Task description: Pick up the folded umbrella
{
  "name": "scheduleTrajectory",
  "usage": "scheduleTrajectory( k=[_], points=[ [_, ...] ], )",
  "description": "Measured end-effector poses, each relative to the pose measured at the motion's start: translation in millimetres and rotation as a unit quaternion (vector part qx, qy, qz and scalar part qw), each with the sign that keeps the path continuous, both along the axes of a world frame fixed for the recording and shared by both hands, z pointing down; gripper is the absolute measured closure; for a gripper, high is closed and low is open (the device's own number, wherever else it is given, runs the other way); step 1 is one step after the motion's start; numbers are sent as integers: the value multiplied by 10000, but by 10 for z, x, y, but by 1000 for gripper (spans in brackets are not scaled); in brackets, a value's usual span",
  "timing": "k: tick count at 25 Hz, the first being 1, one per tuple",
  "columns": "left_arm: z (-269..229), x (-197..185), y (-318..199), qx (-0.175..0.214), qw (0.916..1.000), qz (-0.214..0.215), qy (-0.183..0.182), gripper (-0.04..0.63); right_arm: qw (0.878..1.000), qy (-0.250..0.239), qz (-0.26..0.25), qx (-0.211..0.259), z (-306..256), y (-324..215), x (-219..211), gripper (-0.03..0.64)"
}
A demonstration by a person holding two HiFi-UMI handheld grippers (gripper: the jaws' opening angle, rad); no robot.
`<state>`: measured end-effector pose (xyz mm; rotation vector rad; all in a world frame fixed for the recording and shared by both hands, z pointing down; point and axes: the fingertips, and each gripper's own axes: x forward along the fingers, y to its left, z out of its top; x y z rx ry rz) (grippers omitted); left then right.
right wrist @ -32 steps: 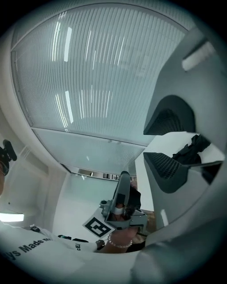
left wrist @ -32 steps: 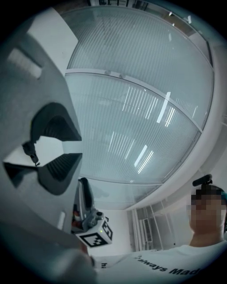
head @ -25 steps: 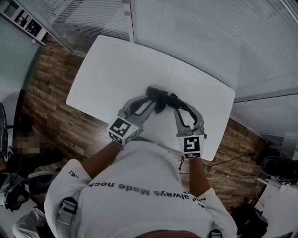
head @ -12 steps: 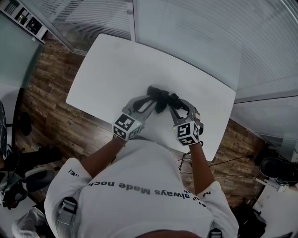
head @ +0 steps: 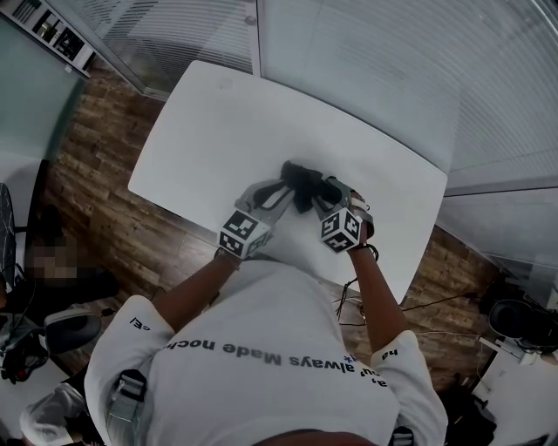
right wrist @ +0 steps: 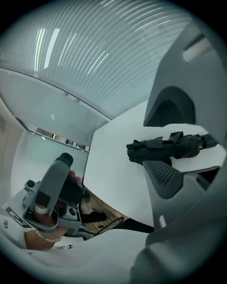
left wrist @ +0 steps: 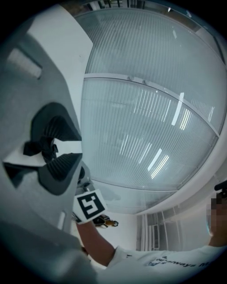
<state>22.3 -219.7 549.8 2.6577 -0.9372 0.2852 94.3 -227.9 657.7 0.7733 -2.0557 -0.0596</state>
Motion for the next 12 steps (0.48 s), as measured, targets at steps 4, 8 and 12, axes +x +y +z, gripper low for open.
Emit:
scheduleTrajectory(
  k=[4, 8, 12],
  points=[
    [137, -40, 9, -141, 9999, -16, -36, 507, 9995, 155, -78, -245, 277, -50, -45, 360],
    [234, -57, -1, -250, 9996, -28, -88, 506, 9981, 327, -167, -499, 557, -134, -62, 339],
    [306, -103, -20, -304, 9994, -67, -130, 506, 9947, 541, -298, -823, 844, -164, -86, 311]
  ],
)
